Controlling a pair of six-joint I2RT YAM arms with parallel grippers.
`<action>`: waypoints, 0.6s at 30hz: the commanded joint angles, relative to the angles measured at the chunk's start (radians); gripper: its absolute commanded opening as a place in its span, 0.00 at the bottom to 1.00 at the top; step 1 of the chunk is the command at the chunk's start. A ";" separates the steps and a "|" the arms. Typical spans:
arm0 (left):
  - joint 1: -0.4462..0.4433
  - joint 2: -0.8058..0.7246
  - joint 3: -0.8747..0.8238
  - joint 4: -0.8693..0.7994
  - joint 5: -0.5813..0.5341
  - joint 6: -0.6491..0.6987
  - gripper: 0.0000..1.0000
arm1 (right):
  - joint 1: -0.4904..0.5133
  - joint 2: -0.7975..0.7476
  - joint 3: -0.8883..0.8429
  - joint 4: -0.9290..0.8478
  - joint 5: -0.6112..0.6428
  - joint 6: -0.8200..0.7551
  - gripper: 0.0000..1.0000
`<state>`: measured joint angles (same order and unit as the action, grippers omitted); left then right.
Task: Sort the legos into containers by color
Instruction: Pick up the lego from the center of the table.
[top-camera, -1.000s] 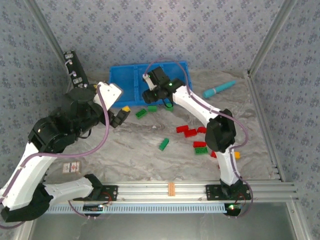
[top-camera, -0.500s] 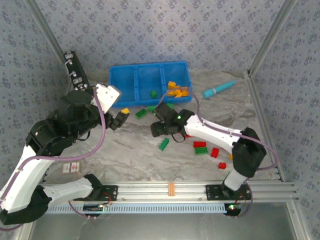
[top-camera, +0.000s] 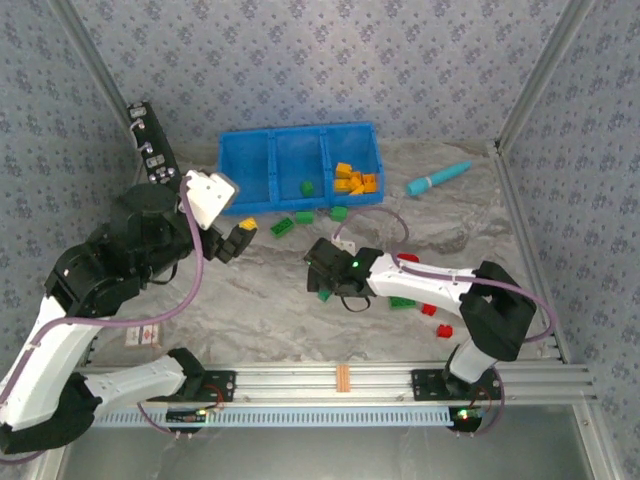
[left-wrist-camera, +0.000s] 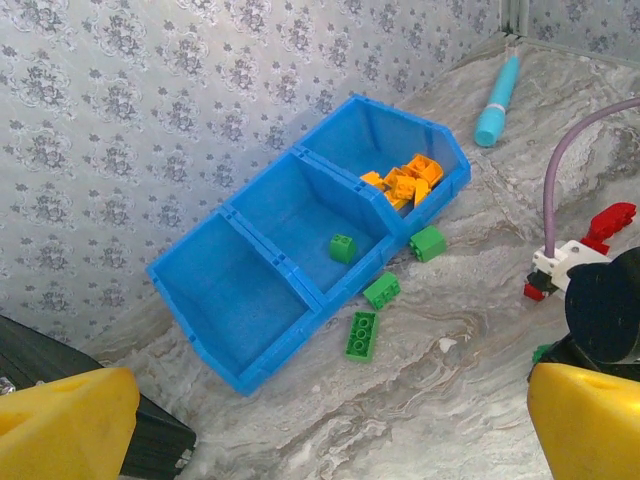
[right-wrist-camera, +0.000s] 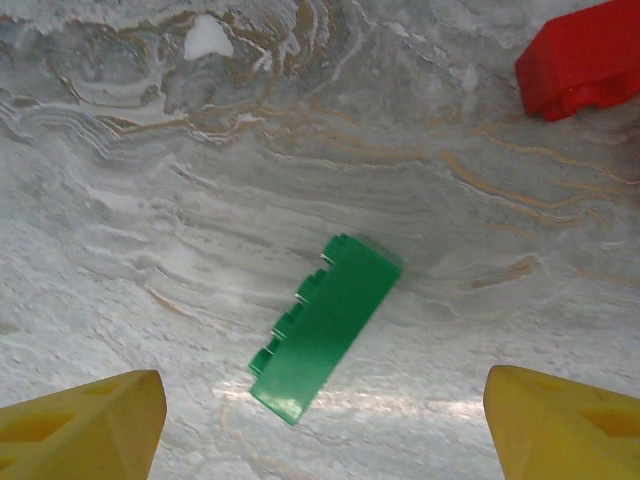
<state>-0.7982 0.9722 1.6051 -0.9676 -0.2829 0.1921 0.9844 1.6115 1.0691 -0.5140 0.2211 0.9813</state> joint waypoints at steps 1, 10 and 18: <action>0.002 -0.013 0.015 0.018 0.011 -0.011 1.00 | -0.002 0.031 -0.002 0.034 0.015 0.052 0.85; 0.002 -0.018 0.022 0.011 0.004 -0.008 1.00 | -0.016 0.087 -0.014 0.075 -0.008 0.071 0.79; 0.001 -0.015 0.025 0.007 -0.001 -0.008 1.00 | -0.024 0.148 -0.011 0.087 -0.023 0.069 0.67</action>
<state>-0.7982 0.9684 1.6051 -0.9676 -0.2832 0.1917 0.9665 1.7359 1.0618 -0.4202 0.1986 1.0348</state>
